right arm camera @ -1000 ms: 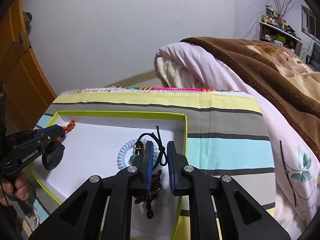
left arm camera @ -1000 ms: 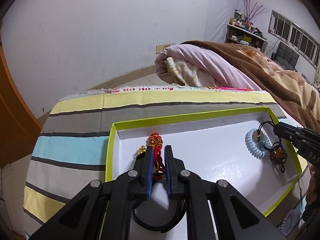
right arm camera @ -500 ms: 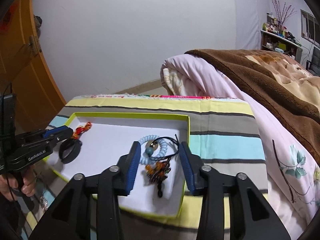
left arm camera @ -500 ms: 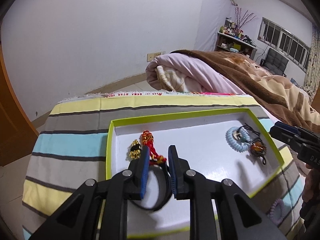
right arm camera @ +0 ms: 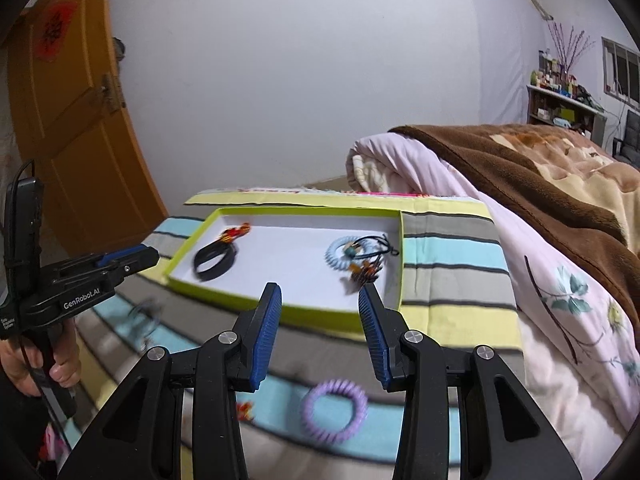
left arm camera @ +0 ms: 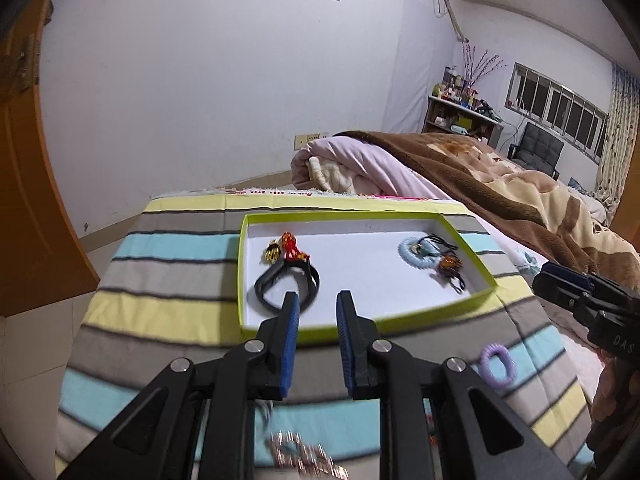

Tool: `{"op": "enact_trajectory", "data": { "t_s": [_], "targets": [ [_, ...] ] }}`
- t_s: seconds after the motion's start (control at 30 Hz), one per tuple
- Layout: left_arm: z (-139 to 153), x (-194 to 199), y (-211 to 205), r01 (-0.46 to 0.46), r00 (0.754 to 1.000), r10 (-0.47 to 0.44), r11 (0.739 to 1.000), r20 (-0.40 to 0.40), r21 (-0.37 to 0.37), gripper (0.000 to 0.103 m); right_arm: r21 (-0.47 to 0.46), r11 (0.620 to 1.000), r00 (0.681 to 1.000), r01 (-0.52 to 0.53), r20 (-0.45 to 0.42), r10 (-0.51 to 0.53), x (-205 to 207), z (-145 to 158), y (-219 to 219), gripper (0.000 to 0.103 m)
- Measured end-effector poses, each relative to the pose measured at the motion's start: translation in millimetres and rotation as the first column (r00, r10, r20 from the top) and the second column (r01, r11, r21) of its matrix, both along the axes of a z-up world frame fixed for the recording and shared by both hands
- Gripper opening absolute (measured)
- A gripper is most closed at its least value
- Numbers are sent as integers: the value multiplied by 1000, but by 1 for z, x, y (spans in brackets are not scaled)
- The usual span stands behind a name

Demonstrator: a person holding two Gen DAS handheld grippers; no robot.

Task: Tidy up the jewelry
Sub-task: 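Open the right tool to drop the black hair tie while the left tool releases the tassel, then move both open tools back over the remaining jewelry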

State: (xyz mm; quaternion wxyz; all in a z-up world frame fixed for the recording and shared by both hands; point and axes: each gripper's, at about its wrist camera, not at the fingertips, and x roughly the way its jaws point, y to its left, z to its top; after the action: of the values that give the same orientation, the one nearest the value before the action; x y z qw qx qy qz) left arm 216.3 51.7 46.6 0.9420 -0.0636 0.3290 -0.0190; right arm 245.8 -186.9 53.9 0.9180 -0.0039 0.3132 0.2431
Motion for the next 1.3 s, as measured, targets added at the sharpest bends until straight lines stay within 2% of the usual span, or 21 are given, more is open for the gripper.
{"op": "enact_trajectory", "data": {
  "t_s": [0.4,0.67,0.93,1.3],
  "targets": [
    [-2,-84,-14,-32,999,32,999,40,8,20,-7,1000,999,18,32,-18,-79,-9,-10,41],
    [-12,-119,-16,-31,999,30,999,40,29,20,4,1000,999,-1,36,1,-114,-12,-14,41],
    [-21,-140,-18,-30,999,29,999,46,33,20,0,1000,999,-28,19,28,-127,-19,-11,41],
    [-32,-142,-8,-56,998,55,998,28,11,20,1,1000,1000,-23,-5,23,-122,-27,-12,41]
  ]
}}
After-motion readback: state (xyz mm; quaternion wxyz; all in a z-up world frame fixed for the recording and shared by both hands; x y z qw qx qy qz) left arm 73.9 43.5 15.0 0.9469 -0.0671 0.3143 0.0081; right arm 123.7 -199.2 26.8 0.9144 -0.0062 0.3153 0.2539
